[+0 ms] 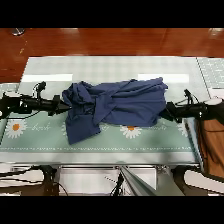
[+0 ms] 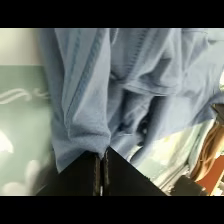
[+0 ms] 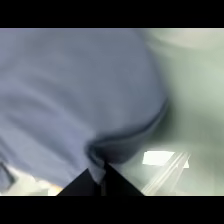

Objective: Fold the shirts.

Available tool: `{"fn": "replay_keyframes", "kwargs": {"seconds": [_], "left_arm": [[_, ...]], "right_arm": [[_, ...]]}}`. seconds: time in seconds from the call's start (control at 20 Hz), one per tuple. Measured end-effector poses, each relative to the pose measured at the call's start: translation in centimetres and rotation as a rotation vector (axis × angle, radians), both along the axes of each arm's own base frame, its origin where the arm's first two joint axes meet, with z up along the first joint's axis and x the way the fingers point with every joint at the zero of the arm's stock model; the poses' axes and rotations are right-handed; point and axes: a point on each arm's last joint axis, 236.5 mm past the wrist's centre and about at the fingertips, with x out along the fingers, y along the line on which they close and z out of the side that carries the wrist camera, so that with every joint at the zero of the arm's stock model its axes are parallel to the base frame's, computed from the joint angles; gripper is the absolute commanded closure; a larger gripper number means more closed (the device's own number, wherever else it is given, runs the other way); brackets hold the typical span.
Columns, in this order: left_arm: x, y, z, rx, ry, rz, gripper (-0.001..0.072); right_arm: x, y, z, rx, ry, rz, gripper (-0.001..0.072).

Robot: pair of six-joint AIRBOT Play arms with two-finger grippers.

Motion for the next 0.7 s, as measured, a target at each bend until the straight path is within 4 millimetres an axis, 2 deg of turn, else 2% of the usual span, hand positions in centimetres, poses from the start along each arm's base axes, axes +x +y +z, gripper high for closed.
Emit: {"fn": "replay_keyframes", "kwargs": {"seconds": [0.1,0.15,0.25,0.35,0.4,0.5,0.55,0.6,0.7], "left_arm": [[1.8,-0.7,3.1,-0.070,-0.079,0.023,0.0684],[3.3,-0.9,6.0,-0.121,-0.156,0.040,0.0684],[6.6,-0.7,14.0,-0.201,-0.368,0.092,0.0684],[8.9,0.4,24.1,-0.227,-0.627,0.157,0.0684],[9.0,0.9,29.5,-0.220,-0.764,0.183,0.0684],[7.3,1.6,39.4,-0.167,-1.012,0.226,0.0685],[5.8,1.9,43.5,-0.122,-1.114,0.245,0.0684],[3.8,2.2,47.2,-0.058,-1.213,0.264,0.0684],[-0.7,2.6,52.6,0.114,-1.358,0.304,0.0685]], "right_arm": [[2.9,0.8,3.1,-0.008,-0.095,0.061,0.0692],[4.9,0.9,5.9,-0.016,-0.171,0.089,0.0693],[9.2,0.7,13.2,-0.054,-0.353,0.114,0.0693],[12.7,-0.2,23.2,-0.146,-0.583,0.117,0.0693],[13.2,-0.5,28.2,-0.193,-0.692,0.114,0.0693],[12.3,-1.1,38.0,-0.303,-0.899,0.094,0.0692],[10.7,-1.3,42.6,-0.358,-1.000,0.075,0.0692],[8.9,-1.5,46.2,-0.407,-1.079,0.054,0.0692],[4.2,-1.7,51.9,-0.502,-1.209,0.008,0.0692]]}}
